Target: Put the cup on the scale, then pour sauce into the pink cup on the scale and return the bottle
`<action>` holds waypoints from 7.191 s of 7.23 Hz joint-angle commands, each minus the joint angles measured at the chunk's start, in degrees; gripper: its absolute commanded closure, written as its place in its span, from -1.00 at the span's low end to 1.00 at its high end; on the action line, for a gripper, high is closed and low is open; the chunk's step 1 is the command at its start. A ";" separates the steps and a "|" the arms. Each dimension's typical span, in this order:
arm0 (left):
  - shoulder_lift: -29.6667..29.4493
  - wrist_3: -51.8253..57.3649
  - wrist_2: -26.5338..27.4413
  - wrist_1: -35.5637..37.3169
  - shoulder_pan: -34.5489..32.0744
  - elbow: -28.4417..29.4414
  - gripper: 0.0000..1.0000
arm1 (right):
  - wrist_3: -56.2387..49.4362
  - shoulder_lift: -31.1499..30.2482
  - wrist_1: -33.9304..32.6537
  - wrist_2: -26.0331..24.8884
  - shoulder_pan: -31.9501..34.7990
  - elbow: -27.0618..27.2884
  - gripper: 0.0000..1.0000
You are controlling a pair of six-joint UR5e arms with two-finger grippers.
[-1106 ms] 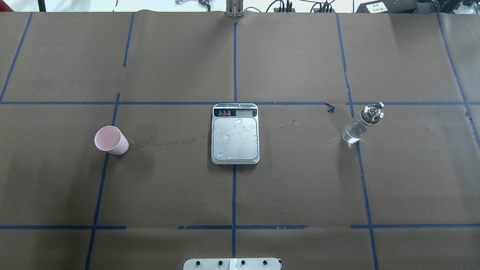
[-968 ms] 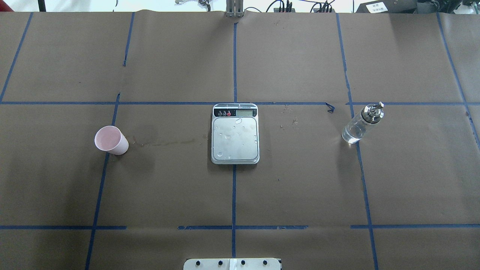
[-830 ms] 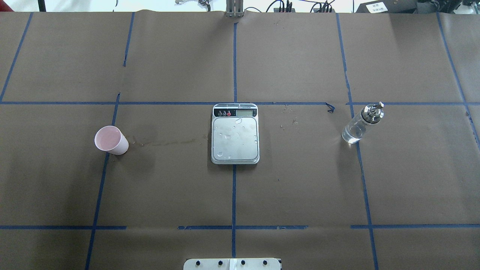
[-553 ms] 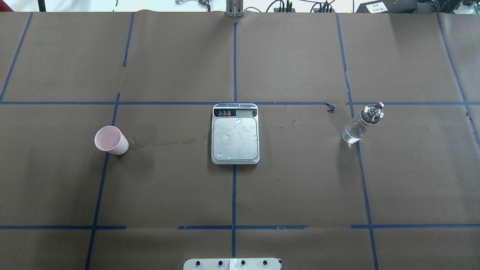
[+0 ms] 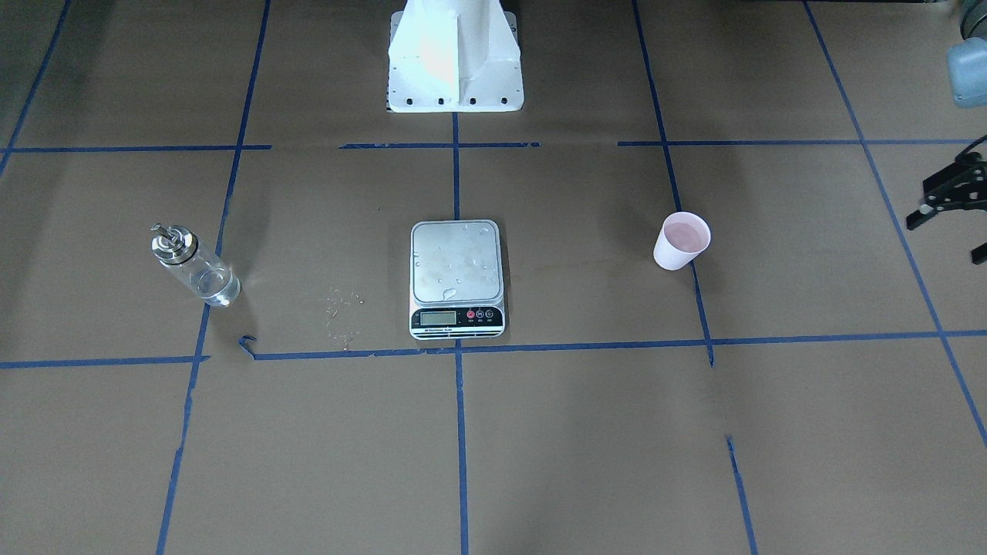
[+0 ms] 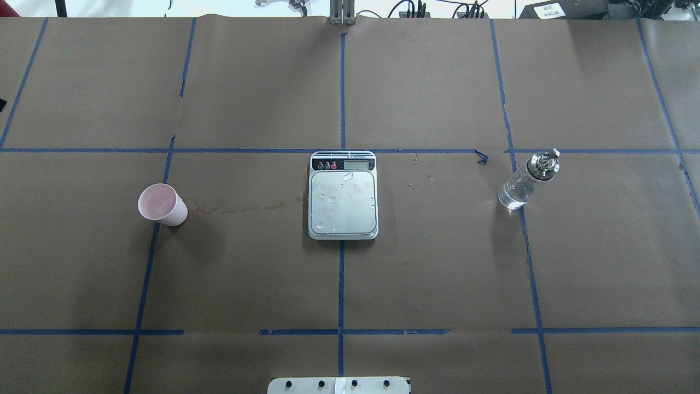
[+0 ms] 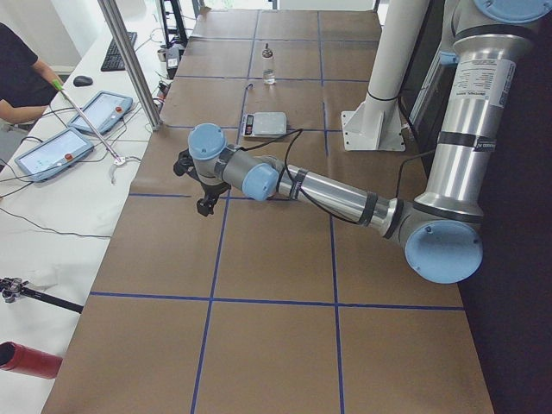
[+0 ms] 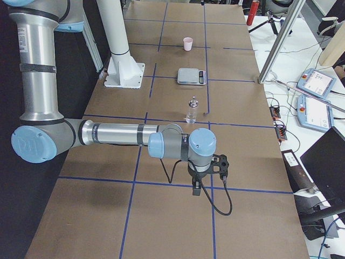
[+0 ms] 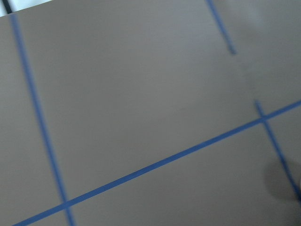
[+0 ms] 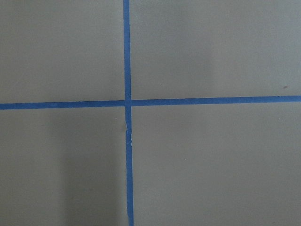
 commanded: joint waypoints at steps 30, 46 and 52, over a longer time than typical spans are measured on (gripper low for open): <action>-35.69 -79.75 37.76 4.10 45.17 9.00 1.00 | 0.55 -0.06 -0.03 2.54 -1.32 8.10 -1.00; -14.77 -13.30 28.44 7.62 9.23 -3.30 -1.00 | 81.66 -4.57 15.19 -64.27 -72.48 38.88 -1.00; -14.85 -13.12 28.70 7.09 9.40 -2.34 -1.00 | 84.16 -2.70 33.37 -87.19 -77.08 16.34 -1.00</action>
